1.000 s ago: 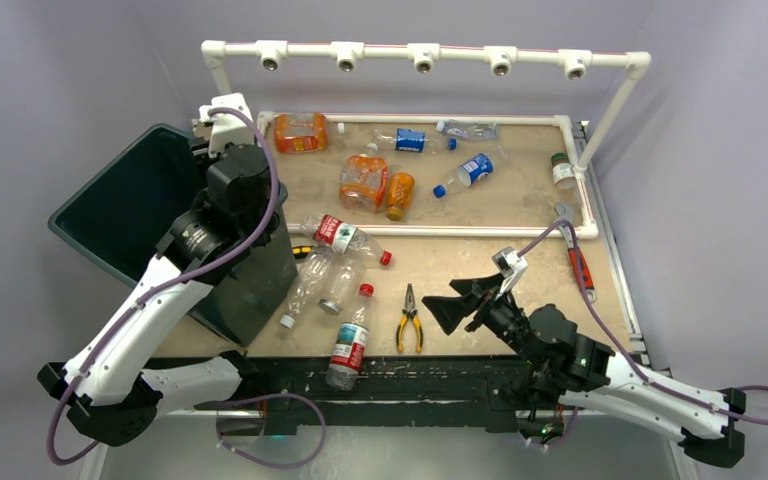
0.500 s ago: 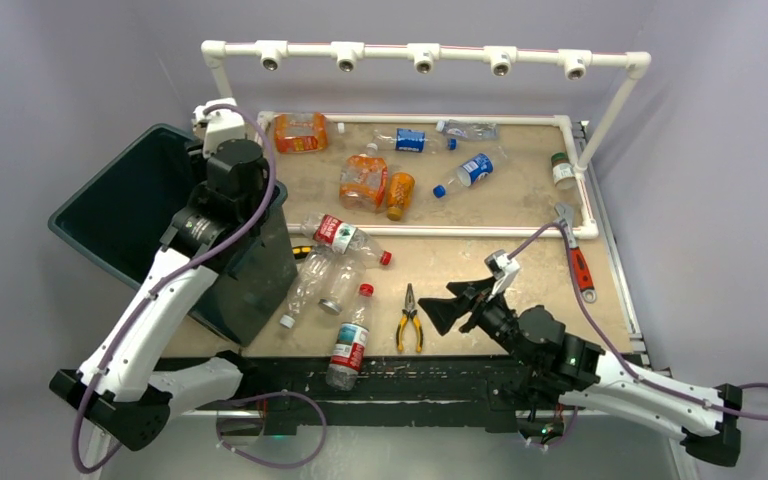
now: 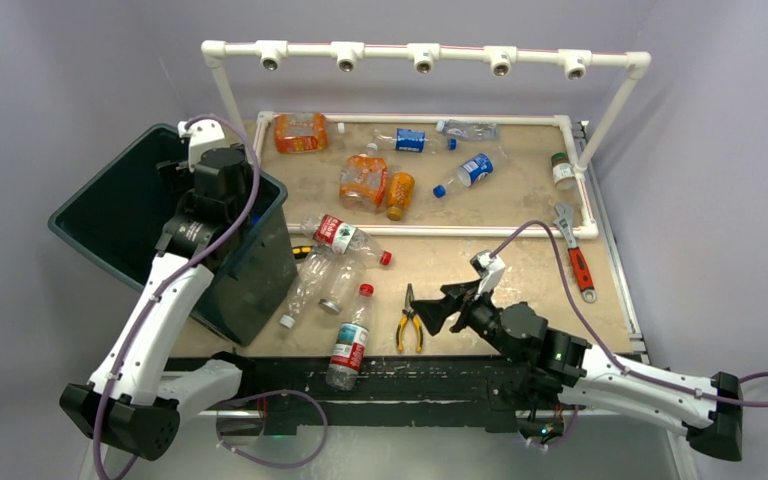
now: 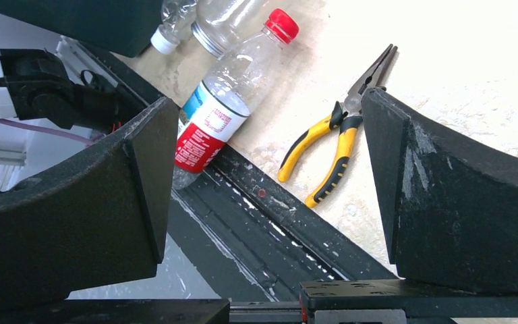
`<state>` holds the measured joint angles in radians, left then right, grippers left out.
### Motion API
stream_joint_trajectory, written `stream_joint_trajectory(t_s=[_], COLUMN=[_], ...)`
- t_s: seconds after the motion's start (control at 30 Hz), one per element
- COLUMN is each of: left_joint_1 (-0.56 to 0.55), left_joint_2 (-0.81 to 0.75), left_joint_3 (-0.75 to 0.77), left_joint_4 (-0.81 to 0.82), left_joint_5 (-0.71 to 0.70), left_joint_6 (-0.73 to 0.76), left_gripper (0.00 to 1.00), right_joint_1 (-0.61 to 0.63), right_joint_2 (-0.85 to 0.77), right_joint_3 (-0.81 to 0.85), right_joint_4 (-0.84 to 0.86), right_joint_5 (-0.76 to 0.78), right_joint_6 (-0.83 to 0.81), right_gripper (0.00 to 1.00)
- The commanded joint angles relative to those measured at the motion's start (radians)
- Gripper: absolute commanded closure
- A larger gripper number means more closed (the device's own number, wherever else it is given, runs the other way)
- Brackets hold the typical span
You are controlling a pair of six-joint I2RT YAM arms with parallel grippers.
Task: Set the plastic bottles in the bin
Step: Place the plastic bottle in the trash bin, then pick up the plastic bottle from the corner of the board.
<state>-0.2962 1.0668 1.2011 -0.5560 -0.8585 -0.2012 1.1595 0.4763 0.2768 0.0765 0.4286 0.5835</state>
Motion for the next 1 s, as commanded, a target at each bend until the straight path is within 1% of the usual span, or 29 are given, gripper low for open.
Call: stream_joint_trajectory(t_s=[0.0, 0.07, 0.13, 0.23, 0.3, 0.33, 0.4, 0.47, 0.53, 0.6, 0.7, 0.8, 0.9, 0.97], left_joint_1=[0.006, 0.005, 0.005, 0.005, 0.005, 0.005, 0.005, 0.005, 0.005, 0.005, 0.005, 0.005, 0.002, -0.022], left_joint_2=[-0.032, -0.056, -0.085, -0.096, -0.079, -0.079, -0.109, -0.163, -0.200, -0.218, -0.222, -0.174, -0.075, -0.015], left_joint_3=[0.103, 0.172, 0.240, 0.333, 0.379, 0.378, 0.322, 0.228, 0.165, 0.124, 0.107, 0.154, 0.254, 0.312], left_joint_4=[0.041, 0.024, 0.008, -0.044, -0.097, -0.108, -0.079, -0.041, -0.019, -0.015, -0.012, -0.014, -0.031, -0.023], left_joint_5=[0.002, 0.061, 0.174, 0.445, 0.621, 0.701, 0.825, 0.898, 0.928, 0.934, 0.941, 0.925, 0.915, 0.889], left_joint_6=[0.006, 0.004, -0.014, -0.054, -0.104, -0.127, -0.168, -0.204, -0.219, -0.219, -0.212, -0.177, -0.139, -0.127], left_gripper=[0.06, 0.04, 0.03, 0.01, 0.01, 0.01, 0.01, 0.01, 0.01, 0.01, 0.01, 0.01, 0.01, 0.01], right_joint_1=[0.003, 0.003, 0.003, 0.003, 0.003, 0.003, 0.003, 0.003, 0.003, 0.003, 0.003, 0.003, 0.003, 0.003], right_joint_2=[-0.033, -0.040, -0.031, 0.023, 0.082, 0.118, 0.201, 0.288, 0.375, 0.456, 0.577, 0.692, 0.781, 0.821], right_joint_3=[-0.014, -0.007, 0.005, 0.037, 0.061, 0.071, 0.088, 0.097, 0.108, 0.115, 0.139, 0.201, 0.253, 0.269], right_joint_4=[0.043, 0.053, 0.073, 0.073, 0.044, 0.029, 0.009, 0.007, 0.028, 0.091, 0.192, 0.214, 0.226, 0.246], right_joint_5=[0.020, -0.008, -0.072, -0.128, -0.117, -0.109, -0.105, -0.116, -0.147, -0.184, -0.280, -0.328, -0.354, -0.367], right_joint_6=[0.010, 0.036, 0.035, 0.035, 0.059, 0.066, 0.082, 0.108, 0.128, 0.145, 0.151, 0.159, 0.159, 0.159], right_gripper=[0.01, 0.01, 0.01, 0.01, 0.01, 0.01, 0.01, 0.01, 0.01, 0.01, 0.01, 0.01, 0.01, 0.01])
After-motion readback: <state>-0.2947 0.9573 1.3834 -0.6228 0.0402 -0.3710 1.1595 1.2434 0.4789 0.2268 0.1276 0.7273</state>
